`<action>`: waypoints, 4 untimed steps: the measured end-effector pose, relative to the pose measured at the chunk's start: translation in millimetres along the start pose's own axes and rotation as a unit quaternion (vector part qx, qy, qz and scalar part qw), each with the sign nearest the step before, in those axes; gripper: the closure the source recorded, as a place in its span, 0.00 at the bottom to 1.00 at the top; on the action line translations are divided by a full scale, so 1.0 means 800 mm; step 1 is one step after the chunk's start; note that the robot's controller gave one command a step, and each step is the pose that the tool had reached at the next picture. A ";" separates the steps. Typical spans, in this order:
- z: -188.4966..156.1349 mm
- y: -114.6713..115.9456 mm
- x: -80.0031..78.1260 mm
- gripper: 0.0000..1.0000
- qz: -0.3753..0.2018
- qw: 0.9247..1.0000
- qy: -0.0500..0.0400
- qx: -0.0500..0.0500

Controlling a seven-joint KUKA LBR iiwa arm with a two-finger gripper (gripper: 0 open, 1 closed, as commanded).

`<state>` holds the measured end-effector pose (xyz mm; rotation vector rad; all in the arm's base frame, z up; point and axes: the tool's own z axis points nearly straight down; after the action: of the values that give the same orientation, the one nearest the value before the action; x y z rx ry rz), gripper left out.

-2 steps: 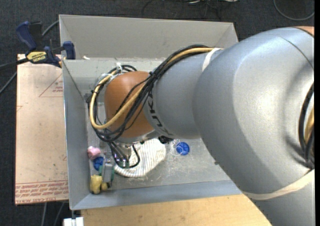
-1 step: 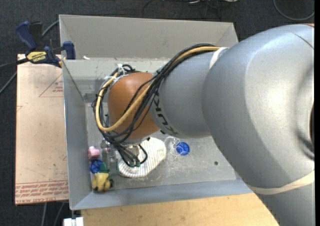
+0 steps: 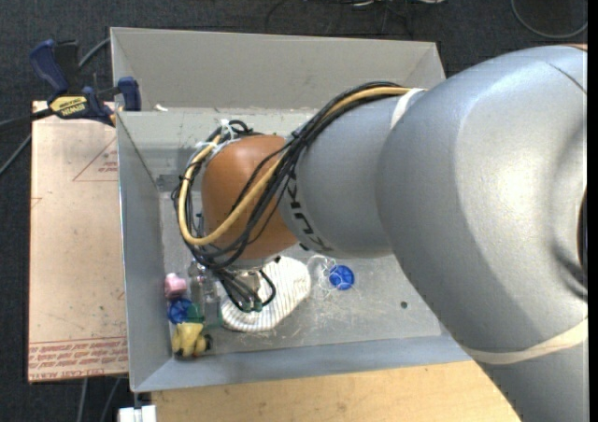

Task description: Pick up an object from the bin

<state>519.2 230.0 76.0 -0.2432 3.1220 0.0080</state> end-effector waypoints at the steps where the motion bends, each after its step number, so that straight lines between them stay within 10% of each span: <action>1: 0.002 -0.001 0.042 1.00 -0.046 0.999 -0.007 -0.002; 2: -0.005 -0.016 0.046 1.00 0.061 0.998 -0.005 -0.002; 3: 0.002 -0.054 0.044 1.00 0.024 1.000 -0.016 -0.004; 4: 0.002 -0.055 0.055 0.00 0.043 0.999 -0.010 -0.003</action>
Offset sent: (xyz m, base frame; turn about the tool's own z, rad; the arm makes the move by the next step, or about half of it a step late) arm -0.0374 -0.0194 0.0009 0.1202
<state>482.2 179.4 73.8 -0.1093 3.1100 0.0210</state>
